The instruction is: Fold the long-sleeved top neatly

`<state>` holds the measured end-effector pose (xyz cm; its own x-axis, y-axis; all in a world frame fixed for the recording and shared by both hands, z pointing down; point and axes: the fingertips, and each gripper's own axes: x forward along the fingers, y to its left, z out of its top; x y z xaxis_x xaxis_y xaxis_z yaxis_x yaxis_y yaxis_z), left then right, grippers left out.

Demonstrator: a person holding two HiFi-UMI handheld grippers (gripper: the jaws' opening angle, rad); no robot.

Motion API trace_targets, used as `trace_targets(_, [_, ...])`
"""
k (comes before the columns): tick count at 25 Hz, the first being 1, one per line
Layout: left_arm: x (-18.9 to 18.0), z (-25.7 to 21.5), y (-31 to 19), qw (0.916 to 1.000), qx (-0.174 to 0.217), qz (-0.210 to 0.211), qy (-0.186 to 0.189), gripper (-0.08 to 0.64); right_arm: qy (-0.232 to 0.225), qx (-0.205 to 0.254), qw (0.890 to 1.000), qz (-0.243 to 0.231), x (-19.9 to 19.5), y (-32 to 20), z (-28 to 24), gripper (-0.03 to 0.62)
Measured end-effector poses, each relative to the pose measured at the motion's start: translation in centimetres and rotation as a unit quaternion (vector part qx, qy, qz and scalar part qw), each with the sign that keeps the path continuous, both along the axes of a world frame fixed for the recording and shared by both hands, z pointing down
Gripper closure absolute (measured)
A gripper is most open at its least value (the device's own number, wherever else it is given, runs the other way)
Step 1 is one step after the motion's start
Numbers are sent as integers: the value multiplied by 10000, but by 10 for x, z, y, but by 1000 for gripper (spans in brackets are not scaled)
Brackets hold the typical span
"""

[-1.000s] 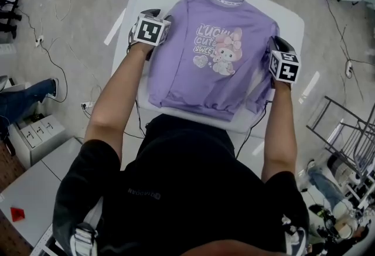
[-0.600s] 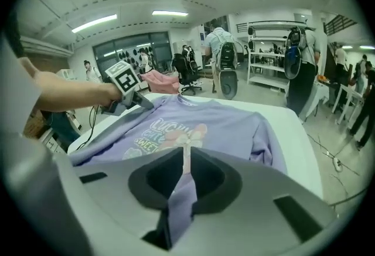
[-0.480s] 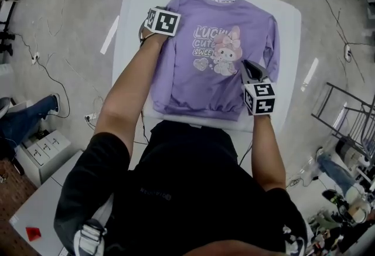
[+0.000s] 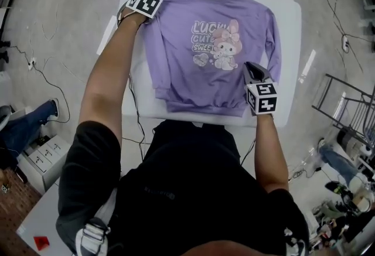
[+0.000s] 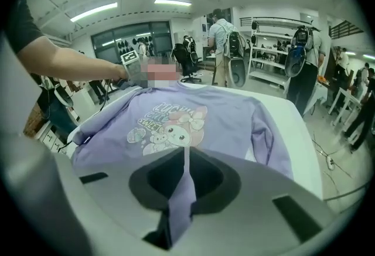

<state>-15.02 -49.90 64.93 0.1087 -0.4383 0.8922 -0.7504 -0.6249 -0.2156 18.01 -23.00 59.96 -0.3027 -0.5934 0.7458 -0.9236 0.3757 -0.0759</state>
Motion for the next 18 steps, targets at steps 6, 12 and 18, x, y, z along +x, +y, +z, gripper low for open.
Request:
trace_targets(6, [-3,-51,12,9933,435,-198,1056,454,13,-61,9994,341,12,21,1,560])
trace_targets(12, [13,-80,102,9833,514,119,1741,454,62,-293,9956,890,27,66,12,558])
trace_targets(18, [26,-52,233,9834,9,875,1592,454,40,-353,9923,1186,39,110,25,538])
